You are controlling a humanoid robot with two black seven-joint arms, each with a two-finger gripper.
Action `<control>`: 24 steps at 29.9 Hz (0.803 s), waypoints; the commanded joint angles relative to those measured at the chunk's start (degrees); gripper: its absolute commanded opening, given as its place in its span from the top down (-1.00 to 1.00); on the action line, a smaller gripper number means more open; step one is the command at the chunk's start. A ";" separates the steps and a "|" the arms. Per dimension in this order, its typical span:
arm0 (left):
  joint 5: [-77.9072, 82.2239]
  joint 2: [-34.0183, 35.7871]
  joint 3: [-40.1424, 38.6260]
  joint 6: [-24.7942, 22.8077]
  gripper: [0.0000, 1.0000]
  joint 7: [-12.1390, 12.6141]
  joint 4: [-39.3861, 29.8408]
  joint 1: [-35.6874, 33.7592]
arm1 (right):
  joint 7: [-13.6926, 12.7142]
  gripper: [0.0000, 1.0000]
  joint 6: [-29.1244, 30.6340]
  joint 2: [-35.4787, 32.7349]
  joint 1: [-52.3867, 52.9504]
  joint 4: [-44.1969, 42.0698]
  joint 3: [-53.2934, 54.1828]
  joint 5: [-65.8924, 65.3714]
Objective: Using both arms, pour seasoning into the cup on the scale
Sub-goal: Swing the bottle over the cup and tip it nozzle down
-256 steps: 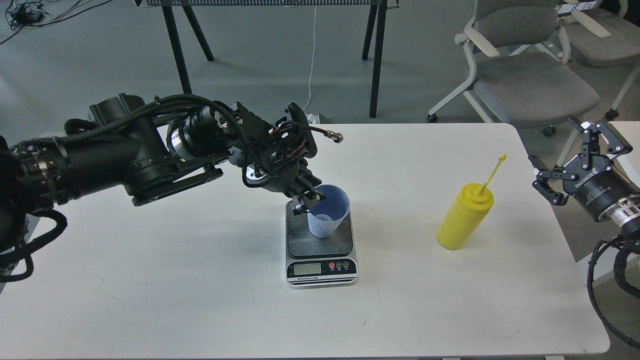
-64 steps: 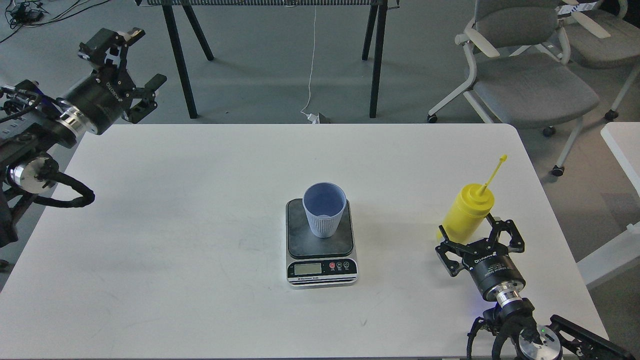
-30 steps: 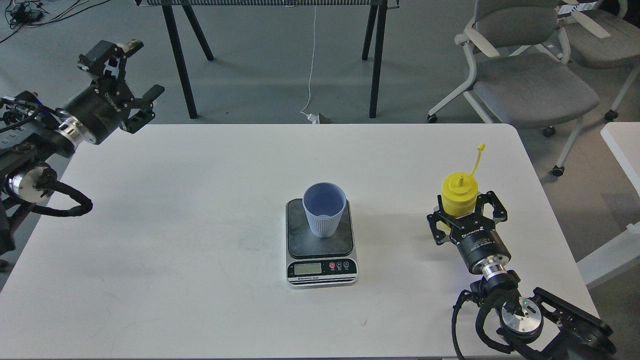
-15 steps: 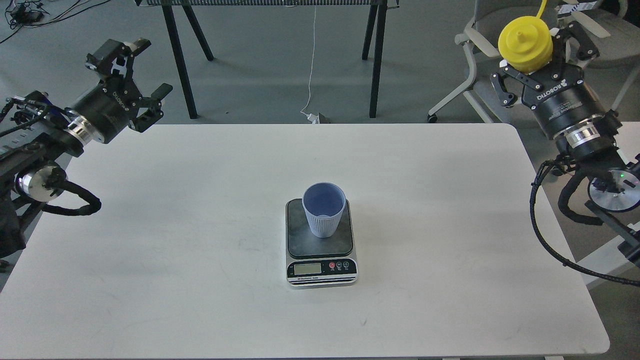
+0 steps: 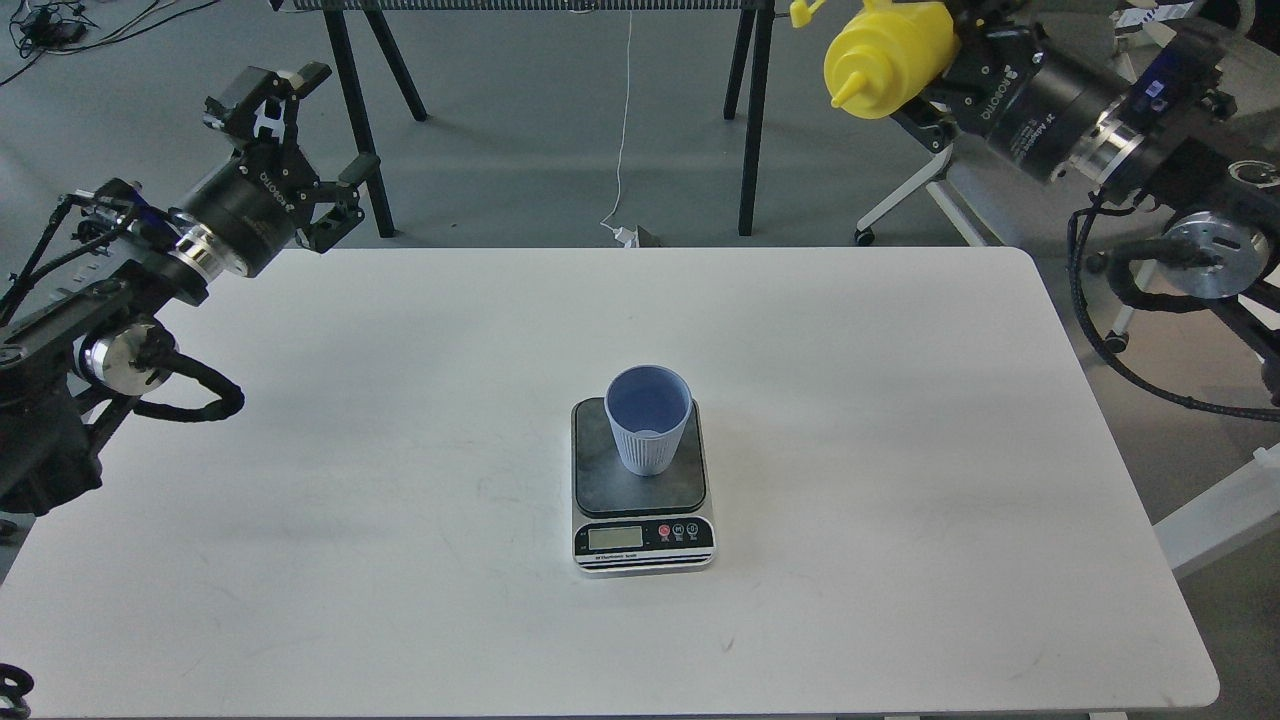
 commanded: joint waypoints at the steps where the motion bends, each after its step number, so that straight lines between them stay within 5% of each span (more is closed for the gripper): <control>1: 0.10 0.06 -0.26 -0.01 -0.99 0.00 0.00 0.01 | 0.14 0.84 -5.74 2.09 7.38 -0.28 -9.24 -6.55; 24: 0.01 -1.00 -2.46 -0.01 -0.99 0.00 0.17 0.98 | -0.03 0.84 -12.61 25.30 14.34 -14.78 -27.01 -22.90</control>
